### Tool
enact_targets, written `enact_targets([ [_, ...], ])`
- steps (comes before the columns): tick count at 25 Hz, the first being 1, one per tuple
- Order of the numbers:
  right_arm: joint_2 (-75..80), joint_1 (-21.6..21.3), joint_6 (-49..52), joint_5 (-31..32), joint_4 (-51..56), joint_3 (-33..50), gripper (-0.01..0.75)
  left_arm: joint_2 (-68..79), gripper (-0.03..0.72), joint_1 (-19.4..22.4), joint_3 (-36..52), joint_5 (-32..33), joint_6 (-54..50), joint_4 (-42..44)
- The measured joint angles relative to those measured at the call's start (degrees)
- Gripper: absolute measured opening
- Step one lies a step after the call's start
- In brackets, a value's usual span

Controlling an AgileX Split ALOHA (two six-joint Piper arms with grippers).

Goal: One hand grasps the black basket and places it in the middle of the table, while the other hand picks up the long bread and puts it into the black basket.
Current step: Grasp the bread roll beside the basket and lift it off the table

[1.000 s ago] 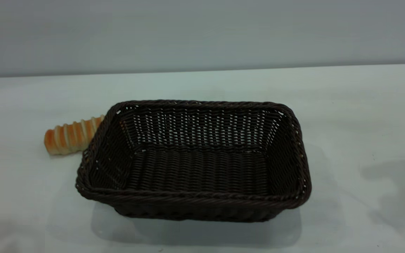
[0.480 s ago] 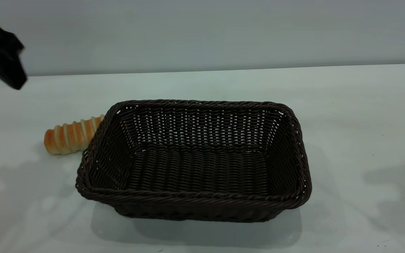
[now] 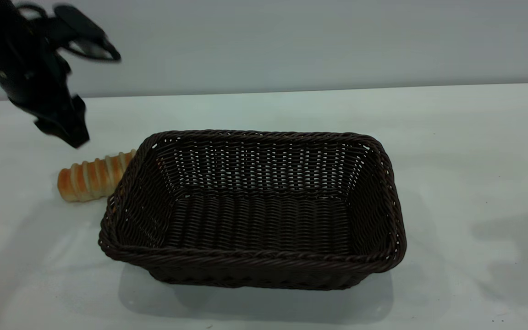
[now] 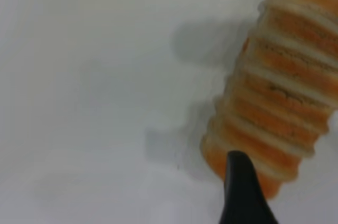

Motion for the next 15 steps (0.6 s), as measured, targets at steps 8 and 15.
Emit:
enact_targets([
  [8,0.0,0.0,0.0,1.0,0.0,0.0,0.475,8.2,0.468,0.0,-0.1,-7.6,1.3,0.1],
  [15,0.0,0.0,0.0,1.0,0.0,0.0,0.475,10.2,0.29,0.0,-0.7,-9.2,-1.8,0.2],
])
